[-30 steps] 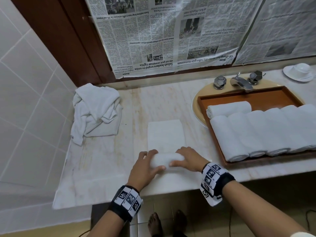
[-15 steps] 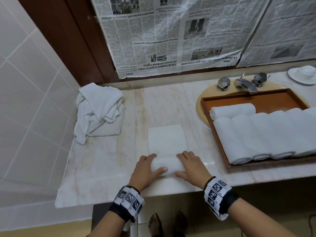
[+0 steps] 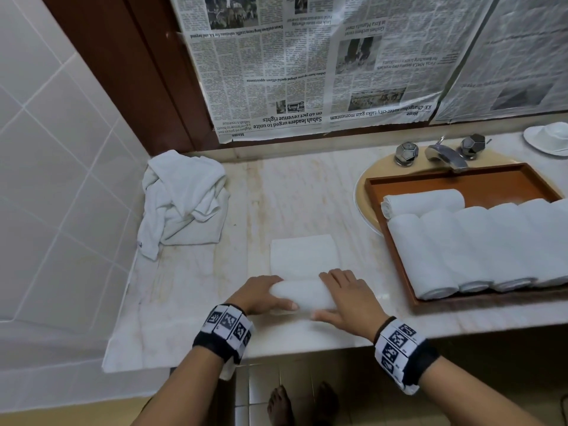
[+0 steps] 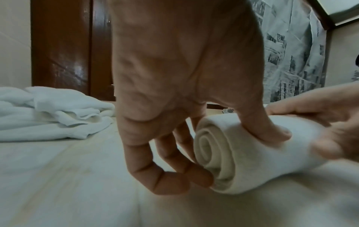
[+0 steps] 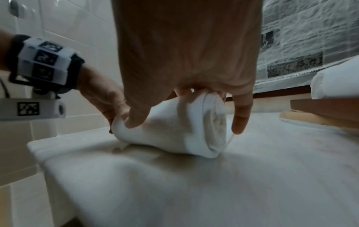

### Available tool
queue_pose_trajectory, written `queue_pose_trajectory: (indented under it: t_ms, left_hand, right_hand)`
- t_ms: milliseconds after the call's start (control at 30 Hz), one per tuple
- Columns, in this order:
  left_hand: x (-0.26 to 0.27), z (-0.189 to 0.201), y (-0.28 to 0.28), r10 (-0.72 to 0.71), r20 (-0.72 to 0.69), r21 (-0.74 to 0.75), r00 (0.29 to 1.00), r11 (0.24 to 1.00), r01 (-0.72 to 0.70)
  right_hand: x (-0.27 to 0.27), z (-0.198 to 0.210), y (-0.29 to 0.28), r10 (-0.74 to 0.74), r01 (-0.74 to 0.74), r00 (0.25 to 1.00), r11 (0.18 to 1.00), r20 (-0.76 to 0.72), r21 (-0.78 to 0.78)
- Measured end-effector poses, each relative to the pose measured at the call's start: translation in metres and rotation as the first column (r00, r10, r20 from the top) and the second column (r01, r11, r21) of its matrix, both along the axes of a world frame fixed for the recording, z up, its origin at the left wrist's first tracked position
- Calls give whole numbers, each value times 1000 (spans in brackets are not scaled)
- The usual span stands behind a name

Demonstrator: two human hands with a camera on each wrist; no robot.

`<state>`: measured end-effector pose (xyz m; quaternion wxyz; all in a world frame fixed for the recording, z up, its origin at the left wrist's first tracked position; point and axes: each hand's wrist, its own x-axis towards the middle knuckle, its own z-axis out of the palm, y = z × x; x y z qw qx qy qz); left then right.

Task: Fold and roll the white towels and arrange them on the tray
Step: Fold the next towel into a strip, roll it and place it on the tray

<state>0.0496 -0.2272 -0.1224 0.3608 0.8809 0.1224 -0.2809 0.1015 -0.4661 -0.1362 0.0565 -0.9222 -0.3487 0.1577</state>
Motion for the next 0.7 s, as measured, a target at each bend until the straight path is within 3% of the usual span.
queue_pose_trajectory:
  t_ms: [133,267,367,433,500,567,633,700]
  left_hand:
    - [-10,-7,-6,55,32,14,998,998,-56]
    - [-33,-22,-27,-58,346,230,937,973,-25]
    - [-36,-26,-31,-10,315,170,949,984,-46]
    - [-29,-23,-25,34,249,85,968,995,-57]
    - [-18,-13,-20,58,213,-7,975,998,-58]
    - [-10,-8,-19,100,170,-77,980,993,-88]
    - [-7,-8,-21,141,167,-84,976,988,-128]
    - [-9,-15,-24,125,215,14,969,991,-131]
  right_hand:
    - [18,0,2,-25,37,970,998,-244,45]
    - [42,0,7,-1,56,886,993,-463,105]
    - [41,3,7,-43,109,839,990,-543,90]
    - [28,3,2,-61,103,891,992,-449,69]
    - [13,-1,-1,-62,75,983,995,-171,68]
    - [0,-3,-1,-52,51,999,996,9,74]
    - [-1,-6,2,-38,38,999,999,9,34]
    - [10,-8,5,-53,58,992,998,-112,35]
